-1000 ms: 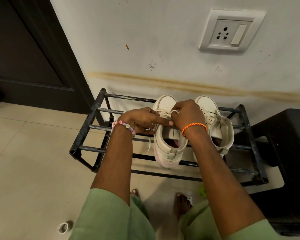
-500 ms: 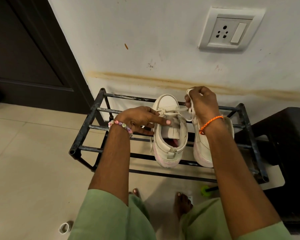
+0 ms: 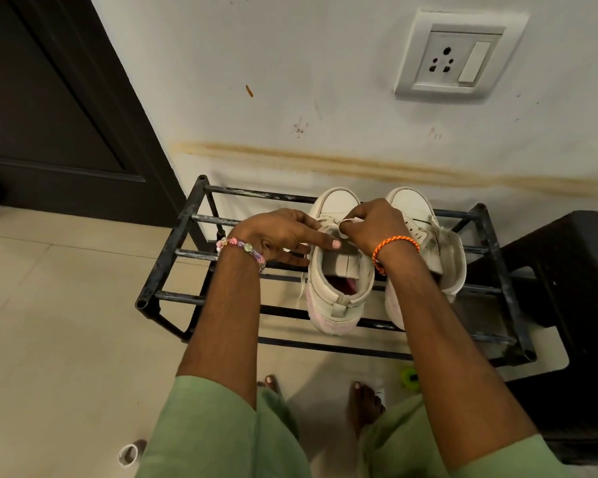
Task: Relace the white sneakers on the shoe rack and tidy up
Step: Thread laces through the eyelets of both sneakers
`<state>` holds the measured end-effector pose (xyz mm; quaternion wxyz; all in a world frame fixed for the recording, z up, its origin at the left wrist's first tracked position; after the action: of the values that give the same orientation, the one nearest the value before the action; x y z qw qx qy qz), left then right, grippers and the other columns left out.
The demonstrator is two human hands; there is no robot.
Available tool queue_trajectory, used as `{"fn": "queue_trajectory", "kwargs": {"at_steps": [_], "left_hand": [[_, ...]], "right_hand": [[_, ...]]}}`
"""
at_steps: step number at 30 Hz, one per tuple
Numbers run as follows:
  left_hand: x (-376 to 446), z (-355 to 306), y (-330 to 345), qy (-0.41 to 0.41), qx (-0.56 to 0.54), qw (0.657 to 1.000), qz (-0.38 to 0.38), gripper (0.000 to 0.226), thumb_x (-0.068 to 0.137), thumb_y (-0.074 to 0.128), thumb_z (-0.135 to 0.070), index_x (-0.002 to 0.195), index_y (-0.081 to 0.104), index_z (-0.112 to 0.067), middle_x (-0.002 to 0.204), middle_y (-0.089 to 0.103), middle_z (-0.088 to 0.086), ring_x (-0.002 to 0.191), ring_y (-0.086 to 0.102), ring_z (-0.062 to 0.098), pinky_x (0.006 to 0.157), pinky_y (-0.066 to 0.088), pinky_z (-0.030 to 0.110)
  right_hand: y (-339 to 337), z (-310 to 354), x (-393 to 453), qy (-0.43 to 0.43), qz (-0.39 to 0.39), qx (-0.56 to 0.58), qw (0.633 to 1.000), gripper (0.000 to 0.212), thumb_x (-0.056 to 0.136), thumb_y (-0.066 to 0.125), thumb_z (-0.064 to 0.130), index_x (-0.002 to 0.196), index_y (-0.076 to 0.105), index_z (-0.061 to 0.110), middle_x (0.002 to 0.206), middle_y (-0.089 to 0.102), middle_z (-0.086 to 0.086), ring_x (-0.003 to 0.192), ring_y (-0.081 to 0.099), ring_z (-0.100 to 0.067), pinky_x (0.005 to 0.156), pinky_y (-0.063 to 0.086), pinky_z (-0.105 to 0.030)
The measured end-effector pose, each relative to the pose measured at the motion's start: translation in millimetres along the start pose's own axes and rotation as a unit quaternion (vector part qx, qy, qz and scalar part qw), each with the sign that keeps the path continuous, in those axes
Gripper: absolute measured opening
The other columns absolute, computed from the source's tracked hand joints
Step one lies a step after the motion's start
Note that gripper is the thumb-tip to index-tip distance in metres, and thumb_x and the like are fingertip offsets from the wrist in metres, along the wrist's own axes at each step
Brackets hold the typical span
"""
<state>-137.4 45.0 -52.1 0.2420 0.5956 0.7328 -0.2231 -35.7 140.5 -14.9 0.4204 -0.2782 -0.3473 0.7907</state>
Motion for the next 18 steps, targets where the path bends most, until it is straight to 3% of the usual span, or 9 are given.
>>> {"fn": "queue_trajectory", "kwargs": {"at_steps": [4,6,8,10,13,15,17,18], "left_hand": [[0,1,1,-0.007,-0.006,1.000,0.004,0.028,0.070,0.080,-0.009,0.092,0.063,-0.013,0.097,0.069,0.003,0.101,0.063,0.020,0.097,0.049,0.040],[1,2,2,-0.011,-0.009,1.000,0.011,0.031,0.066,0.082,-0.010,0.092,0.065,-0.012,0.100,0.071,0.005,0.106,0.063,0.022,0.098,0.049,0.041],[2,2,1,-0.014,-0.012,1.000,0.016,0.033,0.063,0.082,-0.011,0.092,0.066,-0.011,0.102,0.071,0.006,0.108,0.063,0.023,0.098,0.049,0.041],[2,2,1,-0.014,-0.018,1.000,0.019,0.027,0.068,0.080,-0.008,0.091,0.066,-0.010,0.096,0.071,0.005,0.101,0.064,0.021,0.094,0.051,0.038],[2,2,2,-0.014,-0.022,0.999,0.021,0.024,0.070,0.079,-0.007,0.091,0.066,-0.010,0.093,0.071,0.004,0.095,0.064,0.019,0.093,0.052,0.037],[2,2,2,-0.014,-0.019,1.000,0.020,0.027,0.067,0.080,-0.010,0.090,0.066,-0.010,0.096,0.070,0.004,0.097,0.064,0.019,0.096,0.050,0.038],[2,2,2,-0.015,-0.015,1.000,0.017,0.034,0.061,0.083,-0.014,0.090,0.066,-0.011,0.100,0.070,0.005,0.102,0.064,0.020,0.097,0.050,0.038],[2,2,2,-0.015,-0.015,1.000,0.016,0.040,0.056,0.084,-0.016,0.091,0.066,-0.011,0.101,0.071,0.005,0.104,0.064,0.021,0.096,0.050,0.038]], "right_hand": [[-8,-7,3,-0.009,-0.041,0.117,0.992,0.016,0.080,0.066,0.015,0.092,0.075,0.012,0.099,0.072,-0.007,0.093,0.063,-0.016,0.073,0.041,-0.019],[-17,-3,2,-0.019,-0.053,0.227,0.972,0.010,0.080,0.066,0.011,0.084,0.075,0.011,0.084,0.072,-0.004,0.075,0.061,-0.008,0.066,0.044,-0.018],[-33,3,-1,-0.026,-0.064,0.351,0.934,0.014,0.082,0.062,0.004,0.074,0.071,0.012,0.067,0.069,0.004,0.049,0.052,0.002,0.049,0.040,-0.013],[-45,7,-4,-0.020,-0.059,0.454,0.889,0.020,0.086,0.058,0.004,0.071,0.066,0.014,0.071,0.067,-0.003,0.034,0.038,-0.001,0.035,0.029,-0.012],[-49,6,-3,-0.005,-0.038,0.511,0.859,0.022,0.089,0.051,0.009,0.068,0.055,0.013,0.085,0.073,-0.009,0.035,0.022,-0.010,0.035,0.019,-0.014],[-46,-1,-2,0.018,-0.060,0.480,0.875,0.026,0.089,0.049,0.010,0.064,0.048,0.012,0.073,0.072,-0.003,0.032,0.025,-0.009,0.035,0.021,-0.015],[-46,-9,-3,0.020,-0.116,0.348,0.930,0.024,0.084,0.056,0.010,0.061,0.049,0.013,0.055,0.060,0.005,0.036,0.037,-0.005,0.042,0.031,-0.016],[-45,-10,-2,0.007,-0.130,0.265,0.955,0.019,0.080,0.062,0.012,0.065,0.051,0.014,0.055,0.055,0.006,0.044,0.043,-0.005,0.049,0.034,-0.018]]}}
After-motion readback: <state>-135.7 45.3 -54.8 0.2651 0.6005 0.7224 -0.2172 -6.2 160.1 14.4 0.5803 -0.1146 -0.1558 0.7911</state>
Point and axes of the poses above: each hand's wrist, its own x-axis towards the middle knuckle, its own y-axis out of the palm, z = x × y, the point moved 8 cm from there along x, towards the middle knuckle
